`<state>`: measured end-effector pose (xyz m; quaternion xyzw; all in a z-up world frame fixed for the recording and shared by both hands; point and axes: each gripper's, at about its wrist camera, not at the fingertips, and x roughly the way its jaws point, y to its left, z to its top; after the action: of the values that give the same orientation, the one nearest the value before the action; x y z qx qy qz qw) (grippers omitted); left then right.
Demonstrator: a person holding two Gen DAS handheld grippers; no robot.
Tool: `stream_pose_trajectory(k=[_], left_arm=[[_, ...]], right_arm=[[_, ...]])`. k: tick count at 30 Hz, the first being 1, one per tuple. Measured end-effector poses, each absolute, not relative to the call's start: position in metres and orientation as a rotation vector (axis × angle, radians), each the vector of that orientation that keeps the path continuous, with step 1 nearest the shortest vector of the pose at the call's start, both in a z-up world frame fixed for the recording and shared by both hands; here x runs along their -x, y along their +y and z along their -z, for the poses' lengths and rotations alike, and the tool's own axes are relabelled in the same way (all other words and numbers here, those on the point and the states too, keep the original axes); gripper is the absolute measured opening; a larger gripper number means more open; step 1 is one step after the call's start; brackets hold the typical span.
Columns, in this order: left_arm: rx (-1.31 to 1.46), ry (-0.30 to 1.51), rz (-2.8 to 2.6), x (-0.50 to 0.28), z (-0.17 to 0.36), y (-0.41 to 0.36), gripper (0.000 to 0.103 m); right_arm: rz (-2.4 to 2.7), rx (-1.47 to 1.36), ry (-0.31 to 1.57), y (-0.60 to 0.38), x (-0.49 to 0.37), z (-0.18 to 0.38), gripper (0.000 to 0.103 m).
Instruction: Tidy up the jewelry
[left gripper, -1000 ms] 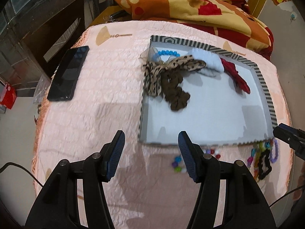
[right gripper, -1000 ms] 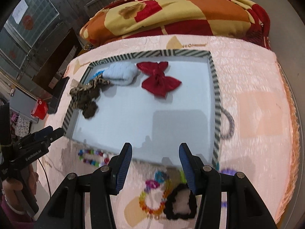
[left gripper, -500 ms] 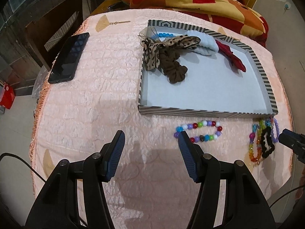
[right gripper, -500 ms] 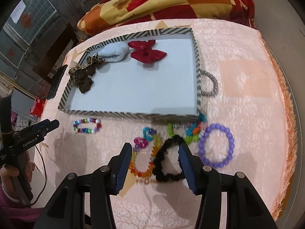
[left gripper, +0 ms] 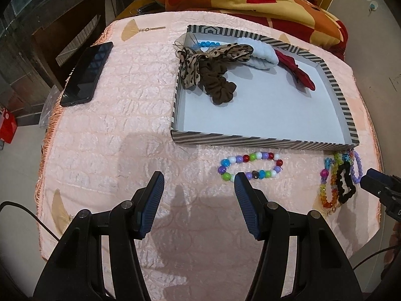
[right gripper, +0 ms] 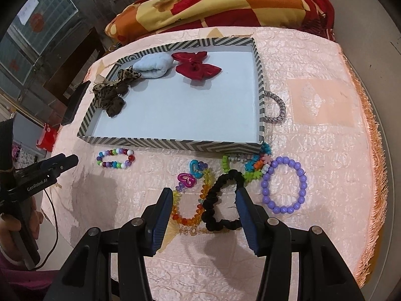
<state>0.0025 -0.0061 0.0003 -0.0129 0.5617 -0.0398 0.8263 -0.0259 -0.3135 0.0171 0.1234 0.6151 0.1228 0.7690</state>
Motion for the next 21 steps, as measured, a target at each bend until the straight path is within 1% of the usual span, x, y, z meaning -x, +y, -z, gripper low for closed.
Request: stream_pose_trajectory(k=[6,15,21], left_arm=[[0.035,1.204,0.09,-0.001,0.003,-0.007,0.058],[0.051,1.237,0.096,0.002,0.013,-0.008,0.058],[0.06,1.27,0.099,0.002,0.022,-0.008,0.058]], right_arm=[[-0.257,-0.268,1.323,-0.316,0.028,-0.019,0.059],[-0.244,-0.271,1.35,-0.33,0.039,-0.011,0.06],[-0.276,-0.221,1.363,-0.333,0.053,-0.001,0.059]])
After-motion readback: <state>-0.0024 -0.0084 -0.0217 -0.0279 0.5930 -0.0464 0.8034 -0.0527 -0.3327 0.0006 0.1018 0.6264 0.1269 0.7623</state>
